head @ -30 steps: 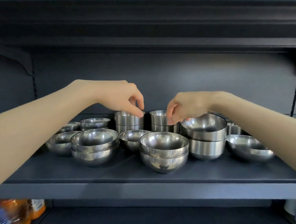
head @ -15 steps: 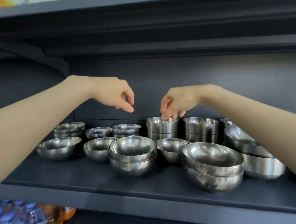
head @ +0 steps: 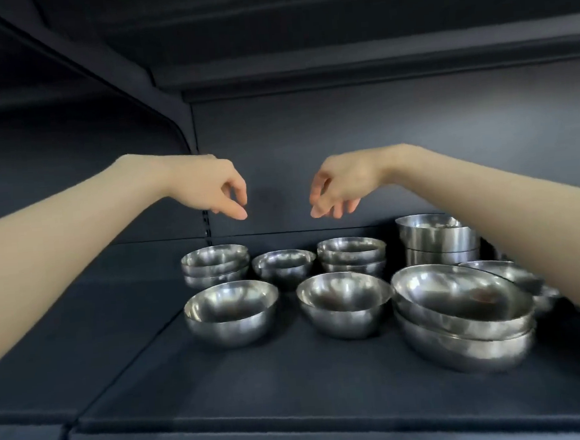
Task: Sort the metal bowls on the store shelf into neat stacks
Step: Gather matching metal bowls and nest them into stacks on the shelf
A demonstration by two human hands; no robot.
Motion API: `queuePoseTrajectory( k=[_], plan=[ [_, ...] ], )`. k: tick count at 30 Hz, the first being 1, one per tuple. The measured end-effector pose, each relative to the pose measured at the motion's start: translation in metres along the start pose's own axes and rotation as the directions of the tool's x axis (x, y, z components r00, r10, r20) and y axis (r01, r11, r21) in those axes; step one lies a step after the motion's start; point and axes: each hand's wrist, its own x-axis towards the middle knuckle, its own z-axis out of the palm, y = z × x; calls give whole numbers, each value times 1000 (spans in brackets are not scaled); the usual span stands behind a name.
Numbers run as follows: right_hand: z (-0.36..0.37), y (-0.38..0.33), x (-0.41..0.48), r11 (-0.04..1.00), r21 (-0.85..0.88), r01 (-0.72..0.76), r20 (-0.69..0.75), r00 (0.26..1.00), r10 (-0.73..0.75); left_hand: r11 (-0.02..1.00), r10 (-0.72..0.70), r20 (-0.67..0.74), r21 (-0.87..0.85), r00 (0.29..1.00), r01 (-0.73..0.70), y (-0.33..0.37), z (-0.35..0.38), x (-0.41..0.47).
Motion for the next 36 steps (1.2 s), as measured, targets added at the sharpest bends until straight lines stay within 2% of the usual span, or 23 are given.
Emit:
queuePoseTrajectory(
  k=[7, 12, 18, 24, 32, 36],
  plan=[
    [30, -44, 76, 996, -3, -86, 74, 994, 86, 999, -34, 54, -31, 998, 35, -85, 42, 18],
    [50, -57, 116, 992, -5, -123, 121, 985, 122, 993, -102, 91, -52, 991, 107, -117, 68, 35],
    [74, -57, 153, 989, -44, -143, 155, 977, 149, 977, -157, 154, -123, 976, 176, -134, 94, 48],
    [91, -54, 173, 989, -18, -150, 210, 966, 150, 921, -191, 255, -286, 948, 262, -143, 114, 58],
    [102, -53, 184, 985, 34, -172, 246, 956, 159, 838, -185, 298, -450, 936, 309, -138, 129, 63],
    [106, -51, 186, 978, 4, -206, 284, 938, 197, 787, -204, 294, -518, 934, 335, -134, 131, 63]
  ],
)
